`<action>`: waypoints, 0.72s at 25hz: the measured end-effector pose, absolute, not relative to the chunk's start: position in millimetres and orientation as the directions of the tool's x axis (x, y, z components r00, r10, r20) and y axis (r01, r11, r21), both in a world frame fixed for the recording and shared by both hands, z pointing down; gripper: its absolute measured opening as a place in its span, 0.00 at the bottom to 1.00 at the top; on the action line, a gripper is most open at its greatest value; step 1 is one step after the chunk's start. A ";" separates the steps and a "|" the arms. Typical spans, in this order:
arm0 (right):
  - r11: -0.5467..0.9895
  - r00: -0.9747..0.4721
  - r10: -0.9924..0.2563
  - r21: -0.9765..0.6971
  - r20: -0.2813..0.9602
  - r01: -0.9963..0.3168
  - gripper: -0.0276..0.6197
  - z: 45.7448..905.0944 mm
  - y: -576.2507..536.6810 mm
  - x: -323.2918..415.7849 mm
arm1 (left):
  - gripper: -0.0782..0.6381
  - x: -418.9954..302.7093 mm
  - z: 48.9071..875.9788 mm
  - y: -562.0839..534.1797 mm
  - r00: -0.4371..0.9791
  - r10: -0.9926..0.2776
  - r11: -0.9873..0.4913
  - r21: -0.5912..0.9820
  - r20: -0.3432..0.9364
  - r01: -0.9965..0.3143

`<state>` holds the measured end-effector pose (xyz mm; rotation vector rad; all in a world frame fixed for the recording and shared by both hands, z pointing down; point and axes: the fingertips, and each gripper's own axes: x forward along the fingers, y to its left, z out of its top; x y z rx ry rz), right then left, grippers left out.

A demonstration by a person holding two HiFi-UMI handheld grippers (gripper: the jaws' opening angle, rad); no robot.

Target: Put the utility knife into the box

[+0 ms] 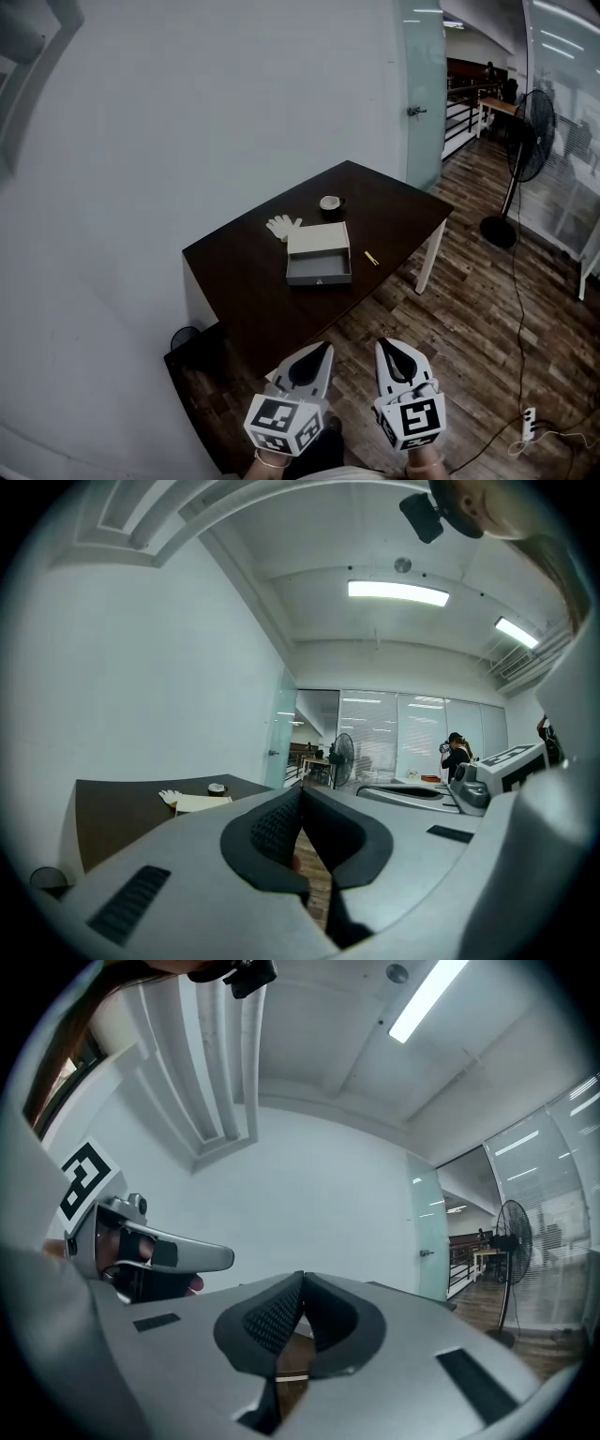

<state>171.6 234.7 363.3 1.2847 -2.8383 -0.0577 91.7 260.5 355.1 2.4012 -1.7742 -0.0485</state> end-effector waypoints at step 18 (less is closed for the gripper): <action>0.652 -0.652 -0.758 0.017 0.025 -0.758 0.05 371.7 118.1 100.1 | 0.13 25.1 363.3 144.0 0.328 -0.942 -0.314 0.158 0.069 -0.936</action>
